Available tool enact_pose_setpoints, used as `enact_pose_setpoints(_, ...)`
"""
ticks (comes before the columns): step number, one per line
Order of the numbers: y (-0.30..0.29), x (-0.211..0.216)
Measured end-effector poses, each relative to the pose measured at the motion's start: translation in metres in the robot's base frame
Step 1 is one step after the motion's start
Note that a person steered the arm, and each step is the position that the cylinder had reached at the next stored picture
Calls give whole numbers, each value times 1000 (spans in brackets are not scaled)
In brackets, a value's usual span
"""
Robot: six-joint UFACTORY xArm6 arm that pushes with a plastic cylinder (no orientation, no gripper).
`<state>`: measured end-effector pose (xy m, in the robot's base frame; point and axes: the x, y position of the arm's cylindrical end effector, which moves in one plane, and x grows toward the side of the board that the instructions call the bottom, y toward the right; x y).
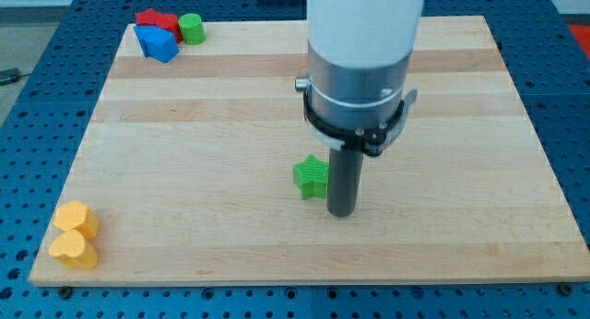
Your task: Place the green star to the bottom of the blue blocks
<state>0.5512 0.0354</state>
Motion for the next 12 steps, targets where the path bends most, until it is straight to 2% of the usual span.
enact_pose_setpoints(2, -8, -36)
enact_pose_setpoints(4, -85, -36)
enact_pose_setpoints(7, -93, -104)
enact_pose_setpoints(8, -103, -120)
enact_pose_setpoints(9, -146, -120)
enact_pose_setpoints(12, -154, -163)
